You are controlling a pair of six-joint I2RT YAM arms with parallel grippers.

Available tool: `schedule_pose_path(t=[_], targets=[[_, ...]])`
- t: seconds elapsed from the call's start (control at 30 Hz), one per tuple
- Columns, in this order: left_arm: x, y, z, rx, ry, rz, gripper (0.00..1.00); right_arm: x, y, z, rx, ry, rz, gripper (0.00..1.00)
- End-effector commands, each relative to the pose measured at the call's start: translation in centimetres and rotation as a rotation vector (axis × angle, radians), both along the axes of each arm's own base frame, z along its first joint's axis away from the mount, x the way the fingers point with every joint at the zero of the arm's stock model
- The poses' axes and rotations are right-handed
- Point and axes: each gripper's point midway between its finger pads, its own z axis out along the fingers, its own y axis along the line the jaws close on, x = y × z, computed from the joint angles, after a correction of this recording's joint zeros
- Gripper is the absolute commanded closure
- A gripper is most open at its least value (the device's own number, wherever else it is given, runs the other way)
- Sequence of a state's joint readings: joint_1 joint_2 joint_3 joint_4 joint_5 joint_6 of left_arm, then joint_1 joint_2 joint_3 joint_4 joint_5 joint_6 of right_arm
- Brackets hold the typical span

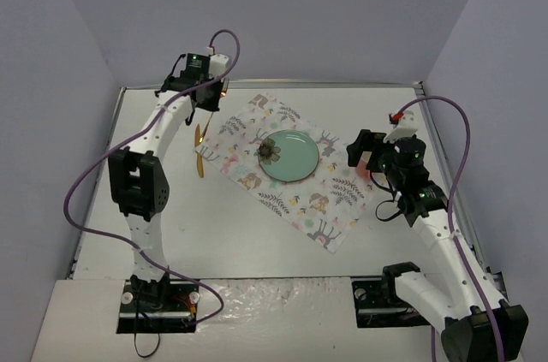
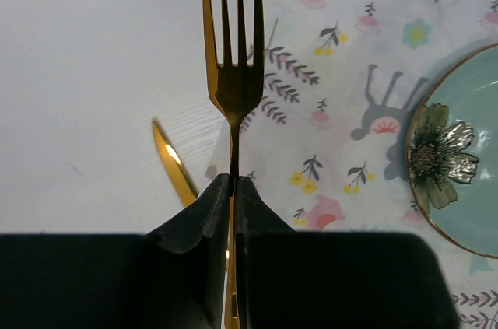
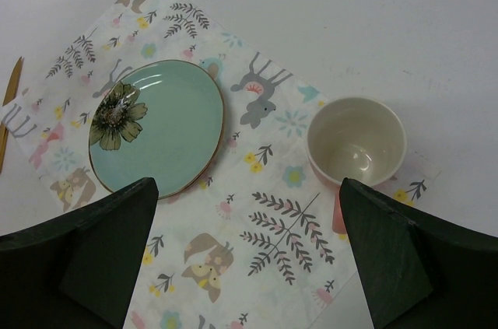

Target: Set the dinner table for one person

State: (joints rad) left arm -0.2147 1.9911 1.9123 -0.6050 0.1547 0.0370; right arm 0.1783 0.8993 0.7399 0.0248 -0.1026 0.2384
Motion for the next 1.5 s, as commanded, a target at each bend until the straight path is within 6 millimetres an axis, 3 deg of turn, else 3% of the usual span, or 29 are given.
schedule_pose_path(t=[0.0, 0.17, 0.27, 0.7, 1.47], targets=[[1.4, -2.6, 2.3, -0.009, -0.064, -0.080, 1.00, 0.4, -0.1, 2.3, 0.016, -0.081, -0.020, 0.00], [2.4, -6.2, 0.6, 0.011, -0.047, -0.151, 1.00, 0.3, 0.0, 2.2, 0.021, -0.066, -0.018, 0.00], [2.8, -7.3, -1.0, 0.000, -0.026, -0.164, 1.00, 0.1, -0.2, 2.5, 0.018, -0.068, -0.027, 0.00], [3.5, -10.2, -5.4, -0.010, 0.020, -0.173, 1.00, -0.2, -0.8, 1.2, 0.007, -0.030, -0.057, 0.00], [3.7, -10.0, -12.2, 0.107, 0.103, -0.197, 1.00, -0.3, -1.0, 0.4, -0.009, -0.012, -0.063, 0.00]])
